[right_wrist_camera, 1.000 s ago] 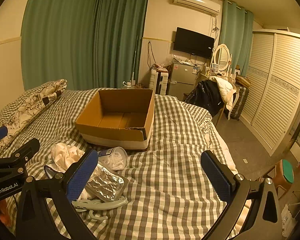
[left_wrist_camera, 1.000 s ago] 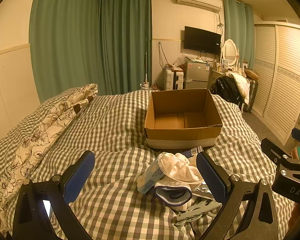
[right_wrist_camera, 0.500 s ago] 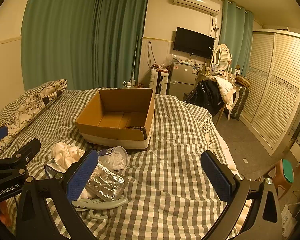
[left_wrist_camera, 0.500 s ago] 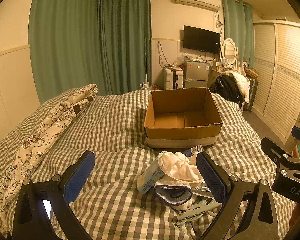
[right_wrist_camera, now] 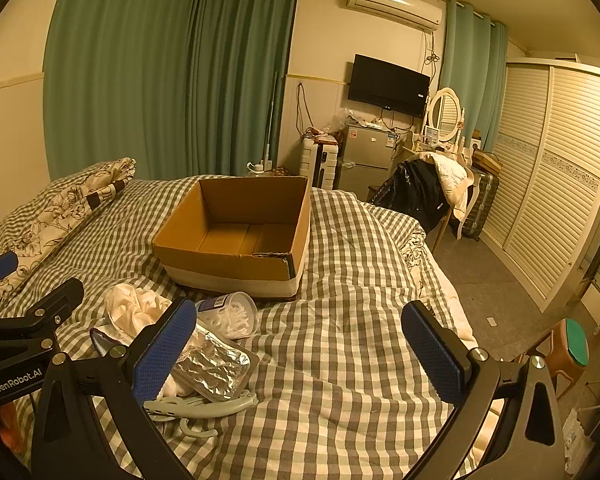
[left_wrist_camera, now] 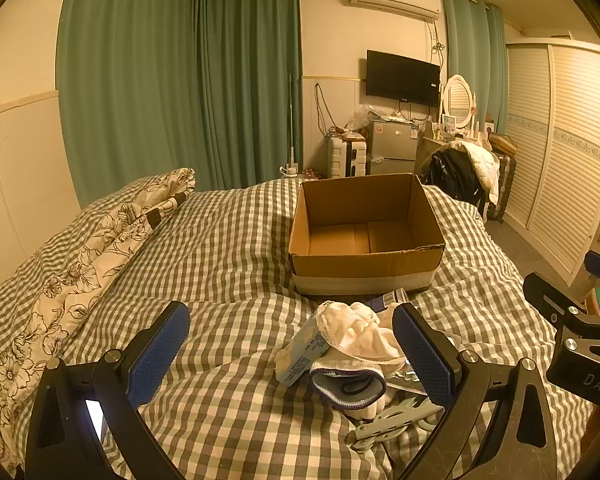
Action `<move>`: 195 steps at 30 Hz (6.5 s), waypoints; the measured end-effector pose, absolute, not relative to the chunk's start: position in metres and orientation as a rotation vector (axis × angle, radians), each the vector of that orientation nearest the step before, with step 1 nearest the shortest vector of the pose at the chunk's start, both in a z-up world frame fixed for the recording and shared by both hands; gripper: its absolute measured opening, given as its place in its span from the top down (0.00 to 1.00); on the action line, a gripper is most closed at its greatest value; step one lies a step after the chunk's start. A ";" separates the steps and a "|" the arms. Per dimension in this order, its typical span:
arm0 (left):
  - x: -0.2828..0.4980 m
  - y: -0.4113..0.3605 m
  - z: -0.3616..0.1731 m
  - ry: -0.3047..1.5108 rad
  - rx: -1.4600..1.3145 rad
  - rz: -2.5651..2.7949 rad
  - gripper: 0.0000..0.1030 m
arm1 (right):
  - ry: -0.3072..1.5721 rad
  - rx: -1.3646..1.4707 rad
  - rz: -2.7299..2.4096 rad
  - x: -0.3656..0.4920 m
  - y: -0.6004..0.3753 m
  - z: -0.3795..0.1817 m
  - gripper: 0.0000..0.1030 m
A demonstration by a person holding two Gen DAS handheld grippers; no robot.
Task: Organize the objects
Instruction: 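Reach both tools toward the pile of items beside the box, then grasp the white lace cloth with the left tool while the right grasps the sock, then carry the lace cloth and sock into the box and open both tools, then grasp the foil blister tray with the right tool while the left grasps the figurine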
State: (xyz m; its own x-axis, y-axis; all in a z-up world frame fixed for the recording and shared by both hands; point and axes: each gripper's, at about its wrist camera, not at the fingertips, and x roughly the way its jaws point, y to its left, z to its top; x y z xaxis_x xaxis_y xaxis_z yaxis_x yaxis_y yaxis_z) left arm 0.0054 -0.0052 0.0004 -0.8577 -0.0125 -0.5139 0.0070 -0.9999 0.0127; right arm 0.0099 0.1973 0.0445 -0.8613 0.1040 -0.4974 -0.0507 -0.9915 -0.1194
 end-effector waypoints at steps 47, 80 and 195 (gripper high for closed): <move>-0.057 0.058 -0.058 -0.288 1.150 -3.050 0.81 | -0.060 -1.044 2.880 -0.027 0.236 -0.015 0.00; -0.033 -0.070 -0.052 -0.025 1.092 -2.954 0.87 | -0.466 -1.285 3.058 -0.063 0.070 -0.049 0.22; -0.042 -0.017 -0.086 -0.065 1.266 -2.869 0.00 | -0.870 -1.537 2.973 -0.087 0.146 -0.093 0.33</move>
State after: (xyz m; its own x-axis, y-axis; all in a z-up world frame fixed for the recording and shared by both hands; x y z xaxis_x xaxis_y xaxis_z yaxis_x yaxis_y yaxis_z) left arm -0.0421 -0.0172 -0.0856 -0.6743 -0.0213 -0.7381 -0.0120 -0.9991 0.0397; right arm -0.0866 0.1456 -0.0932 -0.5650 -0.0495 -0.8236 0.4858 -0.8268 -0.2836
